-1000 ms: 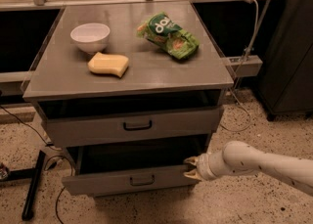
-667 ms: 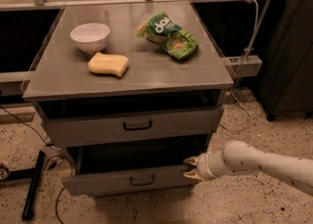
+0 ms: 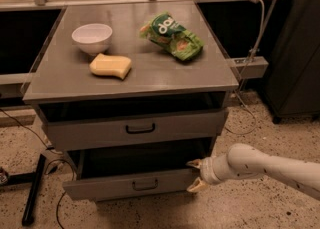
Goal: Open middle drawer
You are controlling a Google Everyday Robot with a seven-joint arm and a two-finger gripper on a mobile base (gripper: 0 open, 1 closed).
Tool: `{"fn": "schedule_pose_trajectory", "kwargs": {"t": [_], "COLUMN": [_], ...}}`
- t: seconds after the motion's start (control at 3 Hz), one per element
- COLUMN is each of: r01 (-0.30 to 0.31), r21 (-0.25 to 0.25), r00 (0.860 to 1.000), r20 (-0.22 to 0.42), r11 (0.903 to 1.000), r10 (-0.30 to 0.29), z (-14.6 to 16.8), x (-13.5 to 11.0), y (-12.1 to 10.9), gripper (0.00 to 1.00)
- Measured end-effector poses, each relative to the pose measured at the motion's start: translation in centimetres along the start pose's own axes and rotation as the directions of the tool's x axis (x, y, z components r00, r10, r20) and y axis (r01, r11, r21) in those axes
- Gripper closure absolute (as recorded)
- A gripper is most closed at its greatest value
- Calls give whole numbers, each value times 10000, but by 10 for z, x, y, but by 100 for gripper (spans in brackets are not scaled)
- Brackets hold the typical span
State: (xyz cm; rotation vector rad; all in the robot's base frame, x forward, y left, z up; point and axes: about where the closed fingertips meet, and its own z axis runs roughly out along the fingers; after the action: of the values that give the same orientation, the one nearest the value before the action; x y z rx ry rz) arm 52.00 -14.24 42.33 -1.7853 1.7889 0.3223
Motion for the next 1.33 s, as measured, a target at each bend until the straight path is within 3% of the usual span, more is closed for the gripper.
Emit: {"fn": "schedule_pose_trajectory", "kwargs": {"t": [0.33, 1.33], "r01": [-376, -511], "r21": [-218, -396], "r00": [9989, 9969], "r20": [280, 577], "r11": [9991, 9979], "r10": [383, 533], "z": [5, -3], "x": [11, 0], "y": [19, 26], "gripper": [13, 84]}}
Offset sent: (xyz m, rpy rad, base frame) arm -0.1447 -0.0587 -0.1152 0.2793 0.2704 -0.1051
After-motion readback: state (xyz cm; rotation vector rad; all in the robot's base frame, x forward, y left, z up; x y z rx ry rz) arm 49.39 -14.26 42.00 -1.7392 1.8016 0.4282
